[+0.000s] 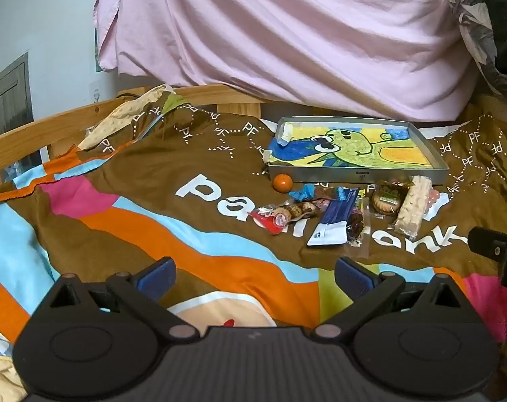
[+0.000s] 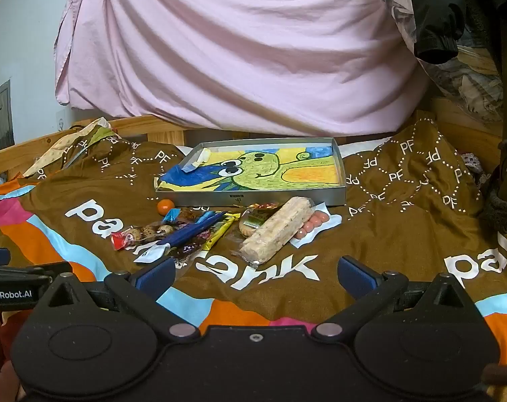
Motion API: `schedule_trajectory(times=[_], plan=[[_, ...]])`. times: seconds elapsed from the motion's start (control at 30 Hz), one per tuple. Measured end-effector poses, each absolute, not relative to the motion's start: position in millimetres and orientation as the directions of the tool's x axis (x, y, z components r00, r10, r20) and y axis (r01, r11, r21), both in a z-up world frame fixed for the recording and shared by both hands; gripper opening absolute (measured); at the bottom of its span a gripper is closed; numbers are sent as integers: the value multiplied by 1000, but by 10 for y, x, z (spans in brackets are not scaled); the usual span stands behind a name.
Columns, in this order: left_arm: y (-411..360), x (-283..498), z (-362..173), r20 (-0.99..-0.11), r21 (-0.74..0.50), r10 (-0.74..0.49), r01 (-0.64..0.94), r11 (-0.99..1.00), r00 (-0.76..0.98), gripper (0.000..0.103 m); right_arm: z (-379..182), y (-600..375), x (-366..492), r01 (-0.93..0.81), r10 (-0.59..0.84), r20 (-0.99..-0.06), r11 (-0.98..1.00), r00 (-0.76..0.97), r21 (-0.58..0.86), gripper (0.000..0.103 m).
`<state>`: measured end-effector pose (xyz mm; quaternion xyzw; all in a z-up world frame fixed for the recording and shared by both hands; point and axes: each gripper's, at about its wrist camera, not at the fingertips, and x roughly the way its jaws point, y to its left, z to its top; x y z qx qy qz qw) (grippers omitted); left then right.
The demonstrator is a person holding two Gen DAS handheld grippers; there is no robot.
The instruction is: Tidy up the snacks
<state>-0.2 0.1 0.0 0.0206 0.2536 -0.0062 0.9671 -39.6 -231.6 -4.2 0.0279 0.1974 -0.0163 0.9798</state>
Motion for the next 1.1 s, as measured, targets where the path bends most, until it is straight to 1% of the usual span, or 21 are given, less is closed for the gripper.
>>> schedule_trajectory(times=[0.67, 0.97, 1.1], plan=[[11, 3, 14, -482, 22, -13, 26, 999, 876, 103, -42, -2318, -384, 42, -19, -391, 998, 920, 50, 102], [8, 20, 15, -479, 26, 2, 12, 1000, 878, 103, -39, -2352, -400, 51, -18, -389, 996, 921, 74, 102], [43, 0, 50, -467, 33, 28, -14, 999, 884, 103, -45, -2380, -398, 47, -8, -392, 995, 920, 90, 102]])
